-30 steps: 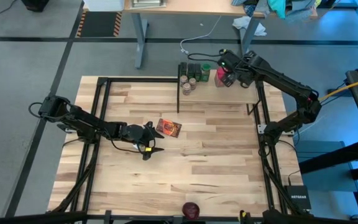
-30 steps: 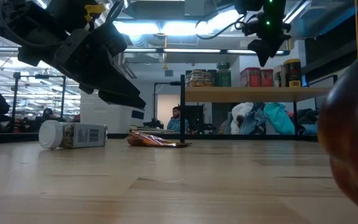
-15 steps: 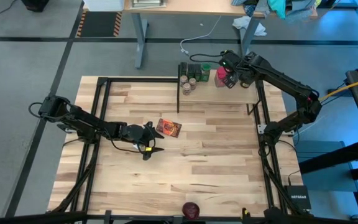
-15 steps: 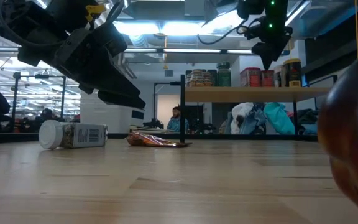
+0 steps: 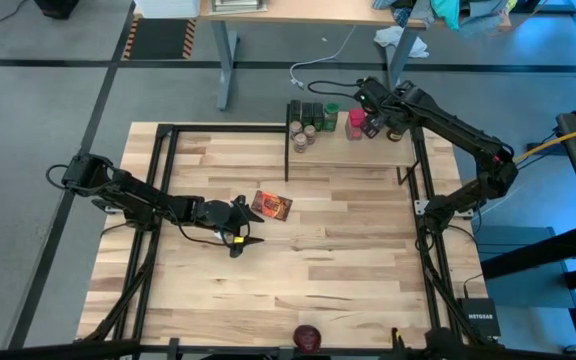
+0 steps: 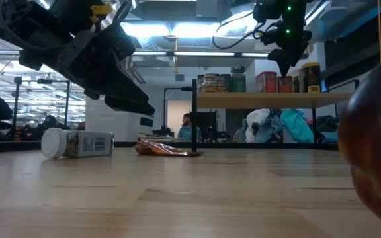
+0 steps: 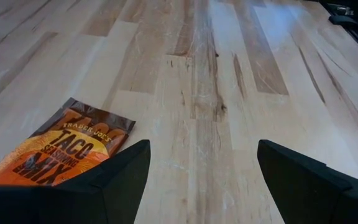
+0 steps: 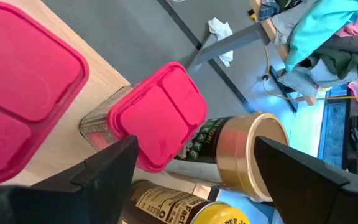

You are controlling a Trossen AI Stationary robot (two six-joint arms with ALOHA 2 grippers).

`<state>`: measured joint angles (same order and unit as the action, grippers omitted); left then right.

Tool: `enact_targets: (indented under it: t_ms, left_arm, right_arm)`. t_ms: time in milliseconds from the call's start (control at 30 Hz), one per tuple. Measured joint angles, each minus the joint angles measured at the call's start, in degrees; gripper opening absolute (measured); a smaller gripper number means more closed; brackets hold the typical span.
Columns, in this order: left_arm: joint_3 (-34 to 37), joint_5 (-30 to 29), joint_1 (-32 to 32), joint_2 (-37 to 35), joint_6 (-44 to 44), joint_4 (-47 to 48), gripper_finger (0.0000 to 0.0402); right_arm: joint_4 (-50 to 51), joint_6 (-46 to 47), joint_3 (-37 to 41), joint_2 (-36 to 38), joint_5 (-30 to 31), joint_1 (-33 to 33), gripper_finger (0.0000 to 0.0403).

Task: Shelf spices
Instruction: Put the red seasoning can on the shelf

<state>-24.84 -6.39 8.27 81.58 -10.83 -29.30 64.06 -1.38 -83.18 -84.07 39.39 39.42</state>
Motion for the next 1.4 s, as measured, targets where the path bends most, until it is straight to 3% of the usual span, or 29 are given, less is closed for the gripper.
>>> enact_targets:
  t_ms: [1033,1400]
  left_arm:
    - [0.0,0.0,-0.02,0.0,-0.48,-0.11,0.029]
    - [0.0,0.0,0.0,0.02,-0.41,-0.13,0.029]
  right_arm:
    - [0.52,-2.11,-0.78,1.39,5.19,-2.06,0.0331]
    - [0.04,1.58,-5.35,2.07,-5.44,-10.29,0.0331]
